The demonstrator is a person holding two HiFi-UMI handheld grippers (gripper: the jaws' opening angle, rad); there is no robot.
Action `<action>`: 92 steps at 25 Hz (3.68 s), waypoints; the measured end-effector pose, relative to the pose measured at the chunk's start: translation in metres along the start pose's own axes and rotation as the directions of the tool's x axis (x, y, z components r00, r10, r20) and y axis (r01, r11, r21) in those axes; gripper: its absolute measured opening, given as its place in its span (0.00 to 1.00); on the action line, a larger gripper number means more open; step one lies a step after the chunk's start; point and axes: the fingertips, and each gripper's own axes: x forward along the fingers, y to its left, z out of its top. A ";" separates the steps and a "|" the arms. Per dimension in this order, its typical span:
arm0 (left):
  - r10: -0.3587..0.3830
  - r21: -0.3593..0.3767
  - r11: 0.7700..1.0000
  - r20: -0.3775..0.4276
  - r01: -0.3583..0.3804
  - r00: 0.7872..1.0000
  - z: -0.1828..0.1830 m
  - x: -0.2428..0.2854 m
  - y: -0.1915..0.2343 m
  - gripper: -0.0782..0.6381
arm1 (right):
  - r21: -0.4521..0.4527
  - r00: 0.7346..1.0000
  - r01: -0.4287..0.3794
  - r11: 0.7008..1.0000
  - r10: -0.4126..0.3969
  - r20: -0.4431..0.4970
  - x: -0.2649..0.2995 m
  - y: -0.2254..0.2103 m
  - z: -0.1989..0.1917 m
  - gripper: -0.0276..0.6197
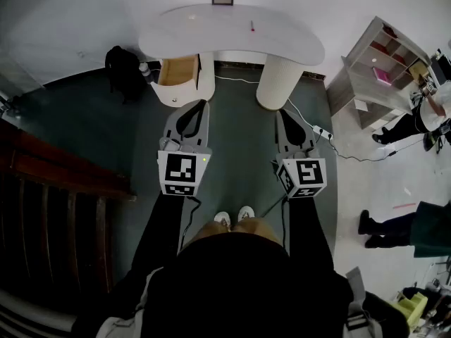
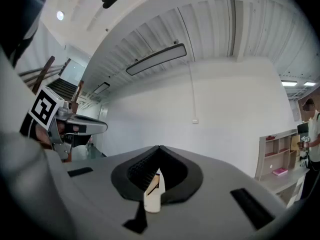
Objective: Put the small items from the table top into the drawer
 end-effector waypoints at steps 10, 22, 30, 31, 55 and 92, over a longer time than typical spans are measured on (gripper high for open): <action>0.002 -0.017 1.000 0.014 -0.002 1.000 0.005 -0.004 -0.002 0.13 | 0.031 1.000 -0.027 0.999 0.026 0.017 -0.008 0.004 0.004 0.07; -0.005 -0.037 0.999 0.025 0.006 1.000 0.002 -0.008 0.017 0.13 | 0.010 0.999 -0.032 0.999 0.032 0.014 0.001 0.017 0.004 0.07; -0.003 -0.043 0.999 0.008 0.003 1.000 -0.010 0.016 0.030 0.13 | 0.019 1.000 -0.018 1.000 0.018 0.017 0.029 0.002 0.001 0.07; -0.001 -0.042 0.999 0.005 0.002 1.000 -0.013 0.021 0.033 0.13 | 0.019 1.000 -0.021 1.000 0.021 0.015 0.034 0.001 -0.002 0.07; 0.062 0.003 0.998 -0.038 -0.062 0.997 -0.025 0.262 0.110 0.13 | 0.034 0.994 -0.109 0.993 0.108 0.027 0.277 -0.133 -0.009 0.07; -0.021 -0.010 1.000 -0.012 0.021 1.000 -0.075 0.547 0.259 0.13 | 0.014 1.000 0.011 1.000 -0.011 -0.016 0.549 -0.242 -0.031 0.07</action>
